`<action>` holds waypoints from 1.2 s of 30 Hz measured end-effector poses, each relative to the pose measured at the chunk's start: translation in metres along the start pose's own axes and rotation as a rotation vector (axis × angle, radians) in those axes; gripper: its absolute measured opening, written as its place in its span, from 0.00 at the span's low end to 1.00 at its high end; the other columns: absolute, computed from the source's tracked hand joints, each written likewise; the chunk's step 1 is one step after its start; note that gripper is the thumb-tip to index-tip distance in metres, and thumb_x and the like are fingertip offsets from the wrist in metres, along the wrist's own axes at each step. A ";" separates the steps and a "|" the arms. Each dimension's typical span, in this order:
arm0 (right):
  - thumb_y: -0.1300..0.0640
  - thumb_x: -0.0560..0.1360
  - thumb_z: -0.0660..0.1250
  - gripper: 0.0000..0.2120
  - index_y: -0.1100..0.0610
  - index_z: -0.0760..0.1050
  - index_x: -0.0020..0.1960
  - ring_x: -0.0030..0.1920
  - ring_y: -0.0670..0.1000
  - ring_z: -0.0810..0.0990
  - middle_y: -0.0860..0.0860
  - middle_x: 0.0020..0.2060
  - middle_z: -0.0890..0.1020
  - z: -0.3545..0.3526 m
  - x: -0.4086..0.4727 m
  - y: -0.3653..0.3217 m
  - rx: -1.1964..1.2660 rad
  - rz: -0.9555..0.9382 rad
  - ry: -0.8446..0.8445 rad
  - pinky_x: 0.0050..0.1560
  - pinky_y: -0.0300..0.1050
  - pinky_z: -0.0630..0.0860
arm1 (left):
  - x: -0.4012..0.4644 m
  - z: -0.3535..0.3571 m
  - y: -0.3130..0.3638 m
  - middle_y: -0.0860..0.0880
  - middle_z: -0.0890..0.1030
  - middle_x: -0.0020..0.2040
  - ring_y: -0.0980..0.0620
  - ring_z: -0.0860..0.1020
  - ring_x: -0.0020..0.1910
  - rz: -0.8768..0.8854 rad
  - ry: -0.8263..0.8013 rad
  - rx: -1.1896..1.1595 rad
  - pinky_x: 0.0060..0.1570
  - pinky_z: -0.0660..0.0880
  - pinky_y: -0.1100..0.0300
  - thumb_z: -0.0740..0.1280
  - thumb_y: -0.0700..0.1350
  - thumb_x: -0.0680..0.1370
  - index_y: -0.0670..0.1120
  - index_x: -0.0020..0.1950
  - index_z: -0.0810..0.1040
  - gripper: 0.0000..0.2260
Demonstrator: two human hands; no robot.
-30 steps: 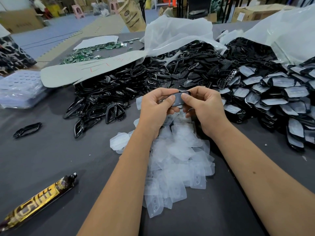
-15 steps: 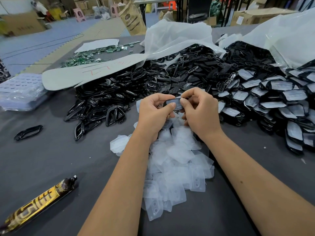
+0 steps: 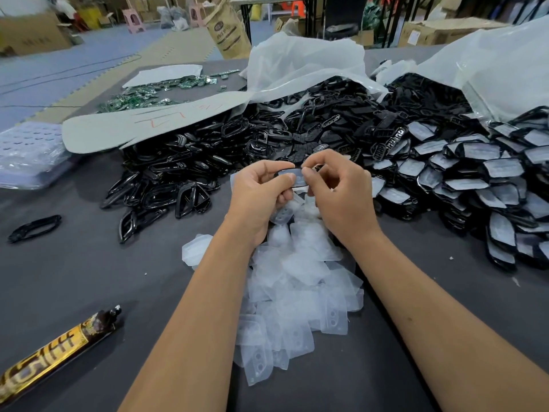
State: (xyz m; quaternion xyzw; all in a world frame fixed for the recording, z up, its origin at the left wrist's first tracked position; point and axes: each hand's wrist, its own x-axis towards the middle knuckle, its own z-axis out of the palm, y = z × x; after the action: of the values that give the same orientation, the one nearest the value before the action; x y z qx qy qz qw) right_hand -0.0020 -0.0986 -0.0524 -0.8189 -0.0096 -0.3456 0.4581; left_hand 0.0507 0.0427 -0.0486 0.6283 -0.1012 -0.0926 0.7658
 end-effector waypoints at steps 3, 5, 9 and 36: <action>0.57 0.79 0.73 0.04 0.56 0.85 0.52 0.38 0.45 0.78 0.47 0.40 0.81 0.000 0.000 -0.003 -0.032 -0.098 -0.031 0.42 0.37 0.74 | 0.000 -0.003 0.006 0.44 0.79 0.36 0.56 0.73 0.27 -0.052 0.039 -0.133 0.28 0.70 0.67 0.67 0.29 0.79 0.37 0.52 0.81 0.06; 0.55 0.77 0.77 0.10 0.55 0.86 0.57 0.39 0.47 0.78 0.50 0.46 0.79 -0.001 -0.001 -0.003 -0.049 -0.131 -0.109 0.45 0.35 0.75 | 0.001 -0.008 0.010 0.42 0.79 0.39 0.56 0.74 0.28 -0.089 0.044 -0.240 0.28 0.70 0.68 0.67 0.30 0.79 0.36 0.51 0.80 0.05; 0.58 0.77 0.77 0.07 0.59 0.87 0.53 0.42 0.49 0.77 0.54 0.47 0.77 0.002 0.000 -0.001 -0.085 -0.151 -0.063 0.43 0.37 0.75 | 0.000 -0.013 0.013 0.40 0.81 0.43 0.55 0.77 0.30 -0.140 -0.018 -0.245 0.31 0.76 0.69 0.69 0.48 0.82 0.38 0.48 0.82 0.13; 0.71 0.74 0.74 0.14 0.58 0.84 0.56 0.44 0.51 0.84 0.54 0.41 0.85 -0.009 0.005 0.010 0.691 0.417 -0.156 0.49 0.44 0.83 | -0.001 0.004 0.001 0.49 0.80 0.34 0.55 0.78 0.32 0.049 0.028 0.134 0.35 0.78 0.61 0.64 0.42 0.85 0.43 0.49 0.79 0.07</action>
State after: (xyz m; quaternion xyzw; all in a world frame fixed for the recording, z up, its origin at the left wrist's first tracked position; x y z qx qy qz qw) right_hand -0.0001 -0.1124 -0.0542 -0.6250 0.0063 -0.1587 0.7643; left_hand 0.0483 0.0390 -0.0468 0.6767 -0.1116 -0.0580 0.7254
